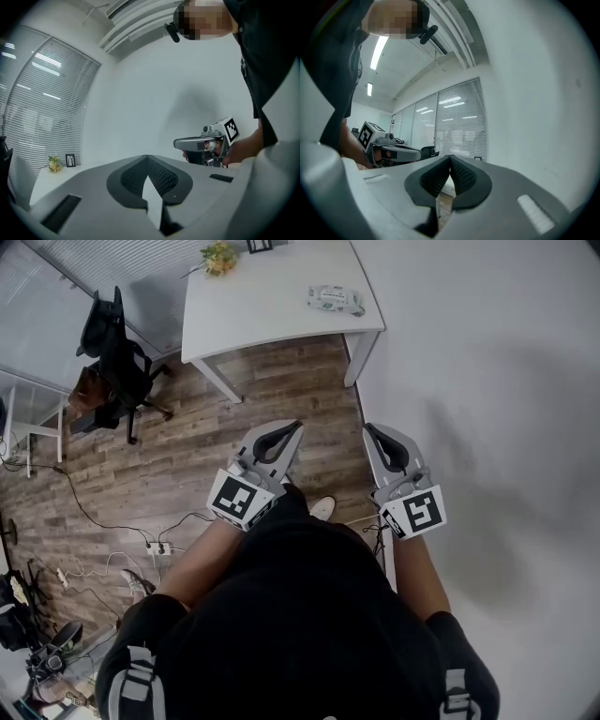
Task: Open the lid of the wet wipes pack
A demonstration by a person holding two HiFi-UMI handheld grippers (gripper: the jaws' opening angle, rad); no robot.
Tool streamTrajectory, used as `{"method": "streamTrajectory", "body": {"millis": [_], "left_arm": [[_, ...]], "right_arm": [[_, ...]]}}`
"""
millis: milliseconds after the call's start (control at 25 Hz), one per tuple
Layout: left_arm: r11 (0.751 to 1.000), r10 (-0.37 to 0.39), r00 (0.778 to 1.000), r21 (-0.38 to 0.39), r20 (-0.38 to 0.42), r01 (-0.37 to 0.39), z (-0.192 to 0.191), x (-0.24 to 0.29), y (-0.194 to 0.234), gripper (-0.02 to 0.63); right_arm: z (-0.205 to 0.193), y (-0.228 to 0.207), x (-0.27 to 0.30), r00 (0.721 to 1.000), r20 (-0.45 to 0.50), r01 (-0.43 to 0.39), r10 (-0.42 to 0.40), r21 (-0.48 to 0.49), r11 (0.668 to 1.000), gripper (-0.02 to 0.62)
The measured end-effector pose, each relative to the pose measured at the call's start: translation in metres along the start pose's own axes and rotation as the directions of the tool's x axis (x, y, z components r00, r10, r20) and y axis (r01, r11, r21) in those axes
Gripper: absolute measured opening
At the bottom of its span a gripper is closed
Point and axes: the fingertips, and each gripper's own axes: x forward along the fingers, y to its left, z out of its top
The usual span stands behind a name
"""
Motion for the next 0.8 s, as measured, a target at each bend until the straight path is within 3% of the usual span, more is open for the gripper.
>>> {"method": "streamTrajectory", "body": {"millis": [360,800], "left_arm": [[1.000,-0.022,1.000,-0.008,-0.016,0.022,0.002,0.009,-0.012,0.006],[1.000,-0.012,1.000,0.026,-0.015,0.013,0.015,0.023,-0.015,0.006]], "right_arm": [[0.003,-0.006,-0.010,1.000,-0.005,-0.007,0.007,0.004,1.000,0.018],[0.002,-0.018,-0.003,0.999,-0.023,-0.041,0.042,0.042,0.998,0.257]]}}
